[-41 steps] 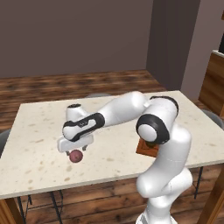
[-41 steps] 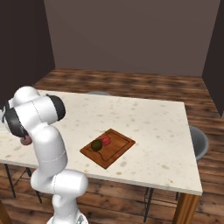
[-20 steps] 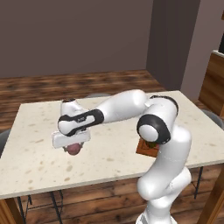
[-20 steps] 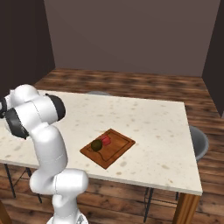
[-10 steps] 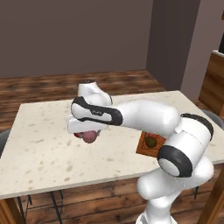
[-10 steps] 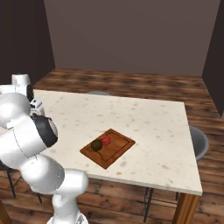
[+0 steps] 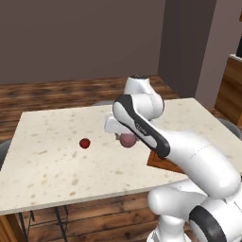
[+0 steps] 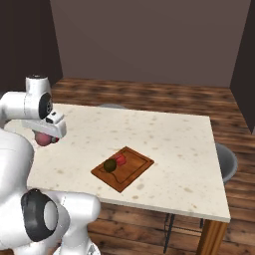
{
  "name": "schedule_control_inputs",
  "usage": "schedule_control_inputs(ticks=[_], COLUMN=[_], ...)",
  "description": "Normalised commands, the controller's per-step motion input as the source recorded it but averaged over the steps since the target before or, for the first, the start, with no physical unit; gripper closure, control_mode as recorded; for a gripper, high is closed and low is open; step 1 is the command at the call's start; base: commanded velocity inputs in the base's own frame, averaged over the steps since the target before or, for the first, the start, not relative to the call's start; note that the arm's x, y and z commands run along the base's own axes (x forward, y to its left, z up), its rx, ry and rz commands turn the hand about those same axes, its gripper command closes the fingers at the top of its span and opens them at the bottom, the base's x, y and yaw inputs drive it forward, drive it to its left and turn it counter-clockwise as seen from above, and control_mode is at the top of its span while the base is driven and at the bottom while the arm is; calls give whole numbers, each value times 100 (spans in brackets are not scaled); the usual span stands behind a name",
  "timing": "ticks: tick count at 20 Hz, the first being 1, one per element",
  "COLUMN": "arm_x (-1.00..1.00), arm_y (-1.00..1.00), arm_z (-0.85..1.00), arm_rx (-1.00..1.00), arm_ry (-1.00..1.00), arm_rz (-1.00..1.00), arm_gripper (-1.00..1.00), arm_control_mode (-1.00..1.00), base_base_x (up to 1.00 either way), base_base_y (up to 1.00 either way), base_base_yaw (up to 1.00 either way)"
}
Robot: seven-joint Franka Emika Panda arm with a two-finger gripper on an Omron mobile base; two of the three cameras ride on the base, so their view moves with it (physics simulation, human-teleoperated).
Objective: Place the avocado, onion, tomato, and bell pepper on the cutting board.
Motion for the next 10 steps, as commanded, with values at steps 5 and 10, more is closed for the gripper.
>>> schedule_control_inputs(ticks=[5,10], arm_x=[-35,-5], arm_y=[-99,-79], arm_z=[59,46], arm_rx=[-1,-4], arm_ry=[-21,-19], arm_rz=[-21,-17], arm_gripper=[100,100], arm_control_mode=[-100,-100], base_base_x=[0,0], base_base_y=[0,0], base_base_yaw=[0,0])
